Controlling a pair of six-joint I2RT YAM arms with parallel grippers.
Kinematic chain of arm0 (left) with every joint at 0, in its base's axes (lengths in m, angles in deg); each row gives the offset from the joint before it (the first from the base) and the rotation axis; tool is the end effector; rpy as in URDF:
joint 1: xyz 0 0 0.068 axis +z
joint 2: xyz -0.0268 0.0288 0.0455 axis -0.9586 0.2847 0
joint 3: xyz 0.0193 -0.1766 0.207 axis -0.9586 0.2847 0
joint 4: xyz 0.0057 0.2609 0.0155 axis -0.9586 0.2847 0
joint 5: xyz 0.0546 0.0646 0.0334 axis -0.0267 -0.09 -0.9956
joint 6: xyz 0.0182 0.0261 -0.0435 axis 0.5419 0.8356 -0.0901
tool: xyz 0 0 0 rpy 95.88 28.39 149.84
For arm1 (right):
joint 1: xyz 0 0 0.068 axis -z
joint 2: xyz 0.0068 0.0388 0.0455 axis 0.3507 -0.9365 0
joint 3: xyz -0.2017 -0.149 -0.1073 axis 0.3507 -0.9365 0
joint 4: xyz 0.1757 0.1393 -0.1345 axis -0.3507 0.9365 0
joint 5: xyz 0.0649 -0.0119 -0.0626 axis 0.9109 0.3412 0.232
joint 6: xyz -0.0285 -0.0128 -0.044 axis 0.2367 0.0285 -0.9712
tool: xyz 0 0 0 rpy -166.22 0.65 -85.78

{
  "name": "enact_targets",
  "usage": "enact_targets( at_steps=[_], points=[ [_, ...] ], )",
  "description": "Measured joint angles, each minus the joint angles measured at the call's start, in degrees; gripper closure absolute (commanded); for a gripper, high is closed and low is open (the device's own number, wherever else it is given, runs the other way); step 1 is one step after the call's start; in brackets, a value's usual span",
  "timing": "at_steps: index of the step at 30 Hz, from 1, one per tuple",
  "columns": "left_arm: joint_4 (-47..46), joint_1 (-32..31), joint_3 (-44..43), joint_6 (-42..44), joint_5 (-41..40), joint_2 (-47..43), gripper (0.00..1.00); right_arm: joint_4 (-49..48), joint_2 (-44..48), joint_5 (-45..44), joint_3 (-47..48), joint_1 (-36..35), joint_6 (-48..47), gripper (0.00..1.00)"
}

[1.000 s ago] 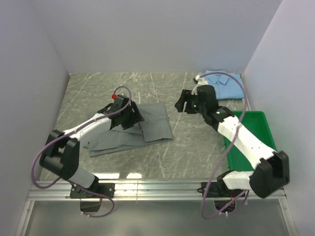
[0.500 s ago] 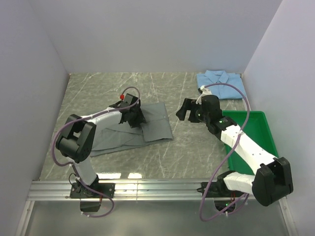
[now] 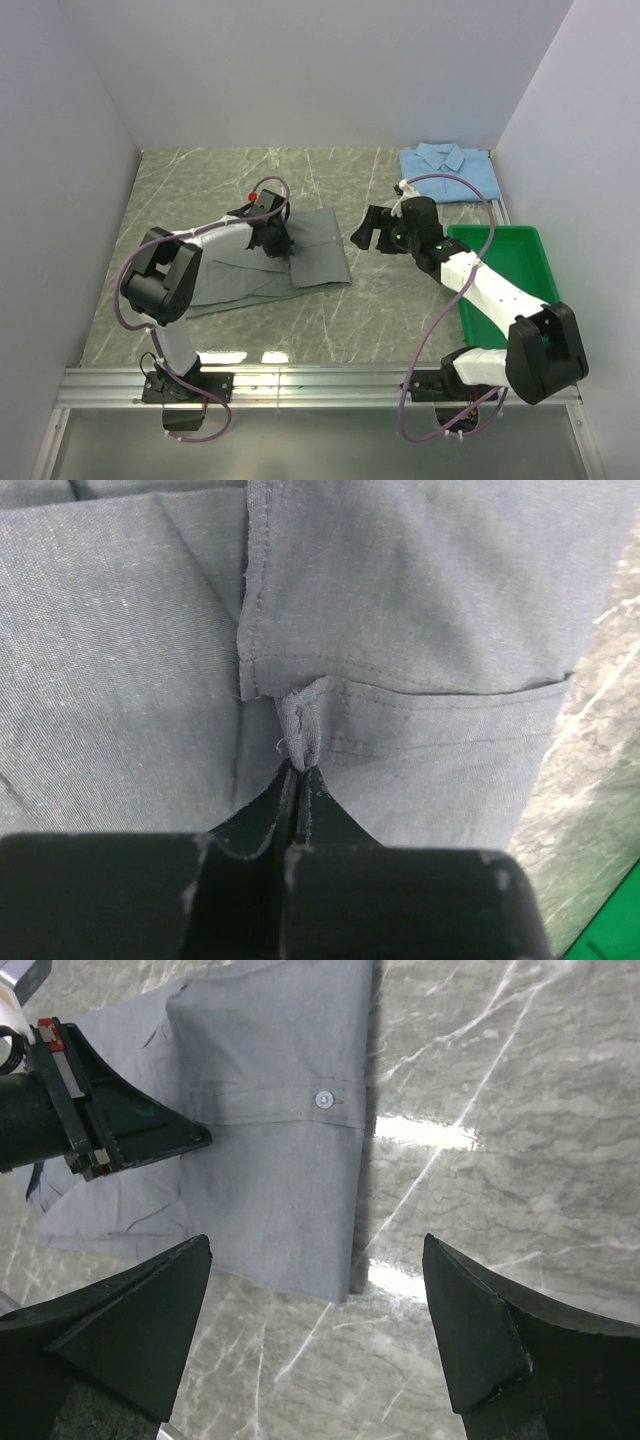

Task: Fold and stack the long sleeve shirts
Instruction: Fold the shirt

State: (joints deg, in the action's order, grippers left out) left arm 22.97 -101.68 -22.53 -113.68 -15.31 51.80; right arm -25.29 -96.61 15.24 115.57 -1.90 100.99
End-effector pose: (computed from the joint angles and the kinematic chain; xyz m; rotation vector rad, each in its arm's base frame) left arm 0.3233 -0.1742 0.1682 -0.5130 2.6209 -0.5113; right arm 0.2547 0.1133 0.2493 -0.0397 2.2101 0.7187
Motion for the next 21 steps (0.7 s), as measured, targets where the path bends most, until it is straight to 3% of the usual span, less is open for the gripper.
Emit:
enact_targets(
  at_steps=[14, 21],
  points=[
    [7.3, -0.3, -2.7, 0.2, -3.7, -10.0, 1.0, -2.8, -5.1, 5.6, 0.3, 0.0, 1.6, 0.1],
    [10.6, -0.3, 0.1, 0.0, -6.0, -12.1, 0.99, -2.8, -7.9, 7.2, 1.3, -0.6, 2.0, 0.11]
  ],
)
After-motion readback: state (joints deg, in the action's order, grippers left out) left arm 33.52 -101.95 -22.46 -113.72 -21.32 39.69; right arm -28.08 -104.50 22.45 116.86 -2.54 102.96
